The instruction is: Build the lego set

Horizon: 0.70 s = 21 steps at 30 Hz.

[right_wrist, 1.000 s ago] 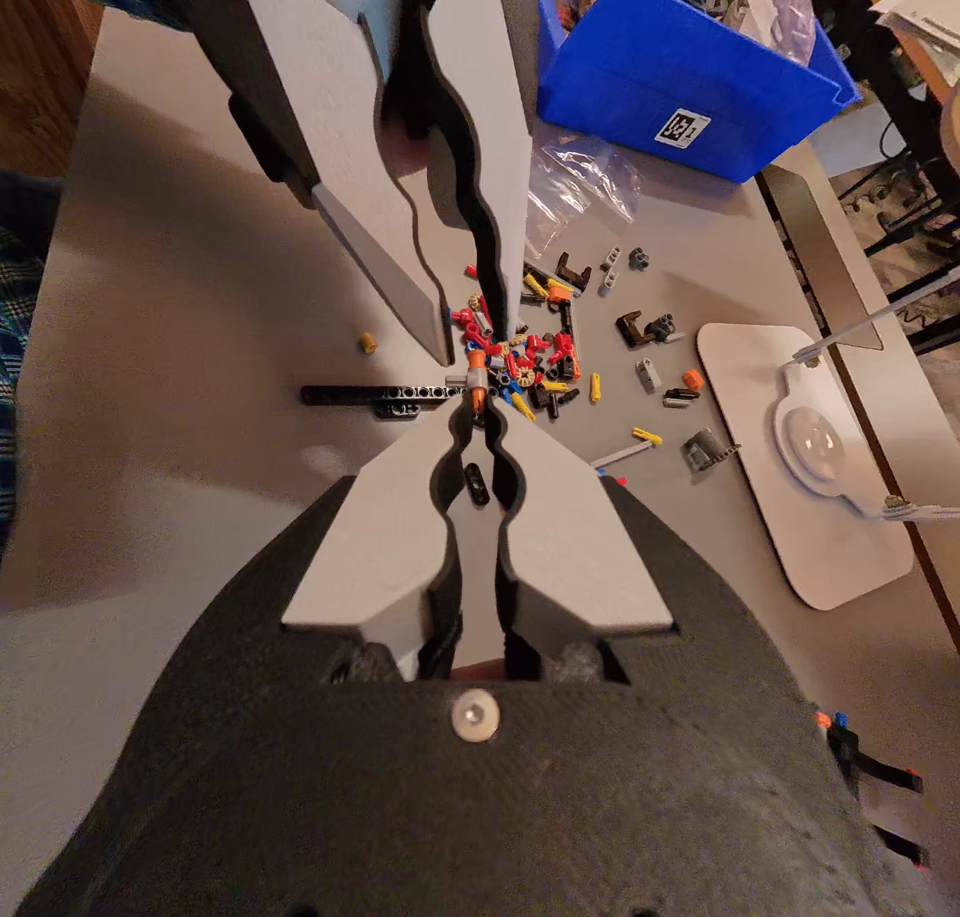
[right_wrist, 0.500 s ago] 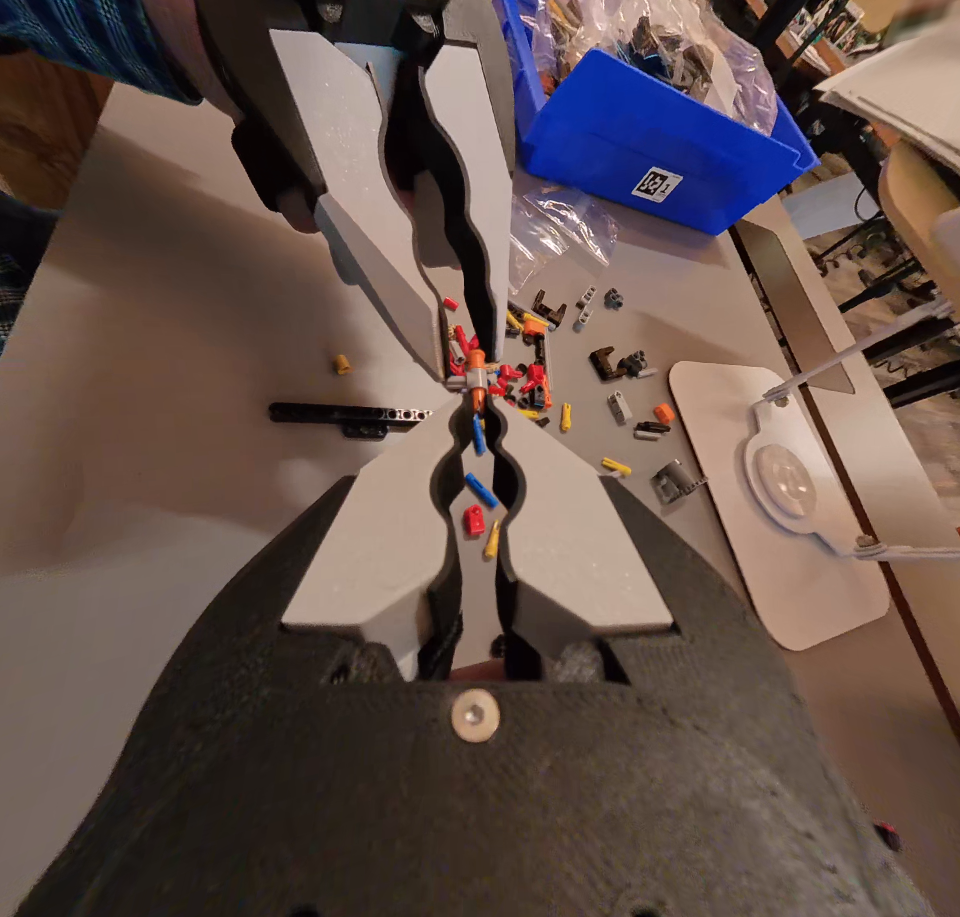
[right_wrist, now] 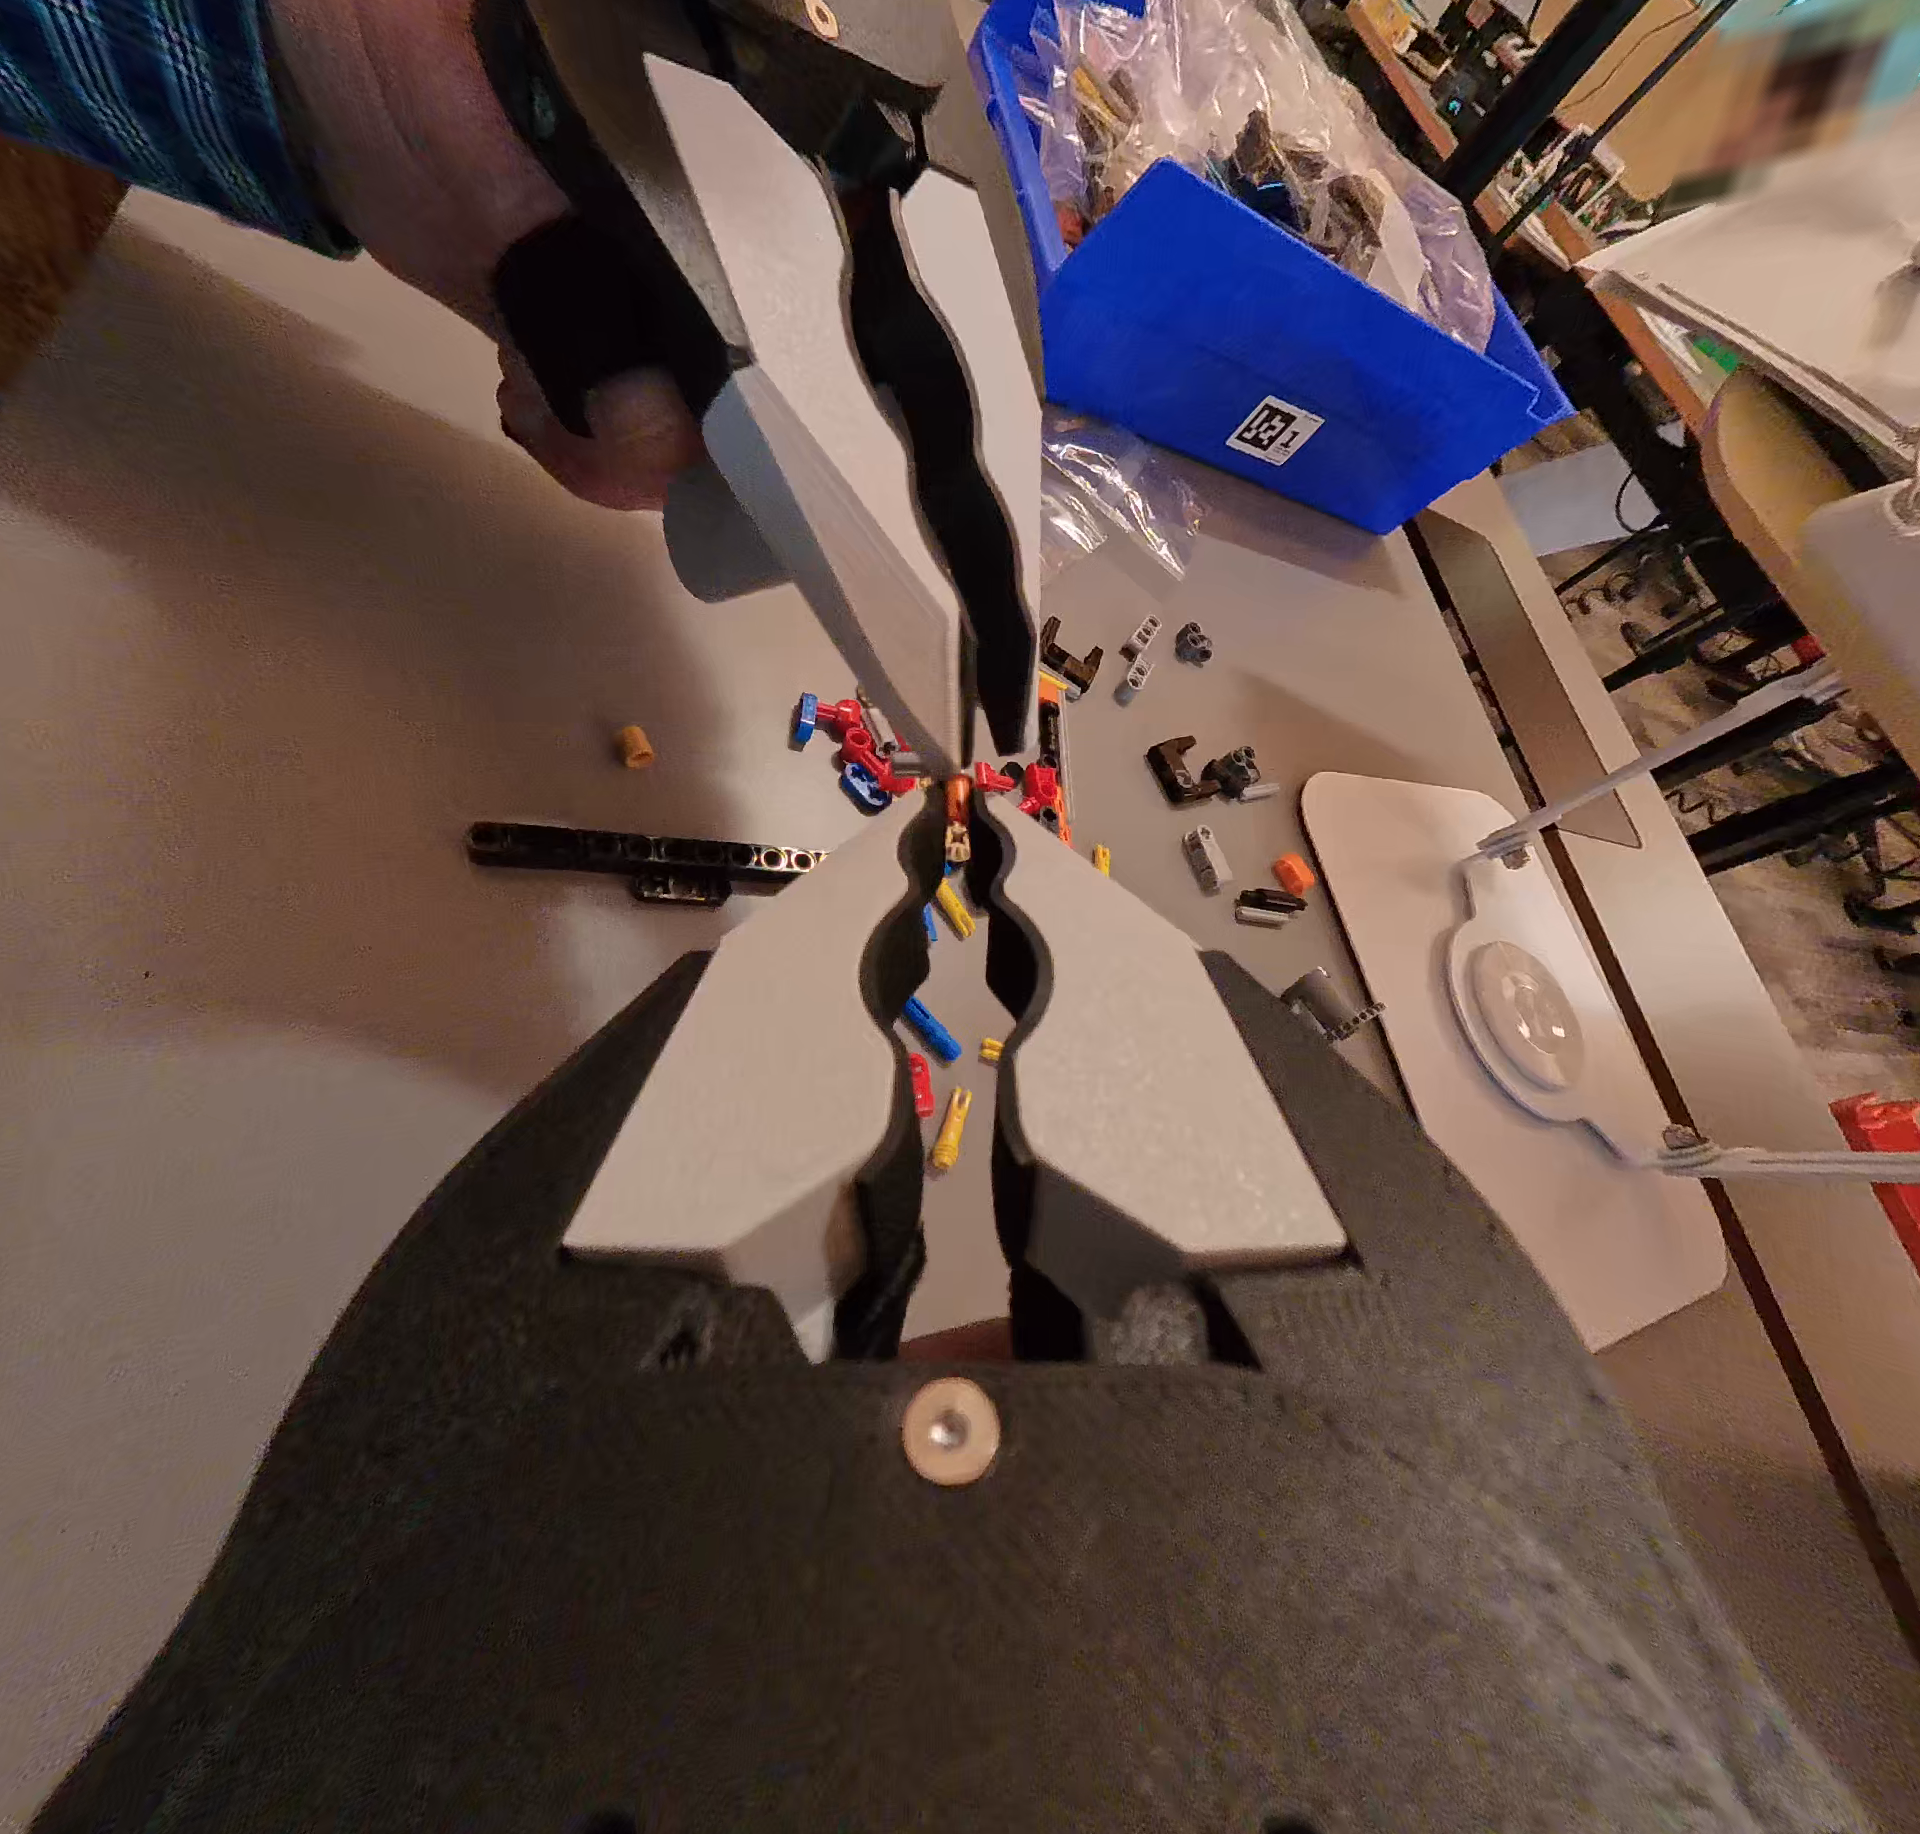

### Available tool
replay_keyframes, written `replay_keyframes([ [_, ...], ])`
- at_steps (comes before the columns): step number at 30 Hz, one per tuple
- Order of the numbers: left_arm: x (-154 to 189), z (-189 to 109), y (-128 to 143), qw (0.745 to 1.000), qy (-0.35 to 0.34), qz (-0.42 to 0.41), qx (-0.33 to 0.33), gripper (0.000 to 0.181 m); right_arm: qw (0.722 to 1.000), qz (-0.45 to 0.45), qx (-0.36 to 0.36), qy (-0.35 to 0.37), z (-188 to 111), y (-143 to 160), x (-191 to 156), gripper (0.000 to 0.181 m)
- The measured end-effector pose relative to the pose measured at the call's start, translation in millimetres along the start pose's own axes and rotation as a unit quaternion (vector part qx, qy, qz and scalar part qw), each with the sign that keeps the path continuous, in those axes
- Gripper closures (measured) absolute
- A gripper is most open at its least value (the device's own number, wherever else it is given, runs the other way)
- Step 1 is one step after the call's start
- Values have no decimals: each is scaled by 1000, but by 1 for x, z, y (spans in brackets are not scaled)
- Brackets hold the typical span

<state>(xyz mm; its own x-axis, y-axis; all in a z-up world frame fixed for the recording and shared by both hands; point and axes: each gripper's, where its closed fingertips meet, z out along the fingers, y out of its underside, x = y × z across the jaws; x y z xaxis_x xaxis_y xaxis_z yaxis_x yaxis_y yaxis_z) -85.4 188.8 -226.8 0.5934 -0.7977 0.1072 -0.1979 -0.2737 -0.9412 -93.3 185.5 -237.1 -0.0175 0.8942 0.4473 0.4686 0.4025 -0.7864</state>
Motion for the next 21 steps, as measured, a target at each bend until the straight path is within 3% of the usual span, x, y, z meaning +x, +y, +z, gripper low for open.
replay_keyframes([
  [21, -4, -2, -6, 999, -11, -38, 32, 168, 999, 37, 19, 25, 0, 4, 9, 180],
])
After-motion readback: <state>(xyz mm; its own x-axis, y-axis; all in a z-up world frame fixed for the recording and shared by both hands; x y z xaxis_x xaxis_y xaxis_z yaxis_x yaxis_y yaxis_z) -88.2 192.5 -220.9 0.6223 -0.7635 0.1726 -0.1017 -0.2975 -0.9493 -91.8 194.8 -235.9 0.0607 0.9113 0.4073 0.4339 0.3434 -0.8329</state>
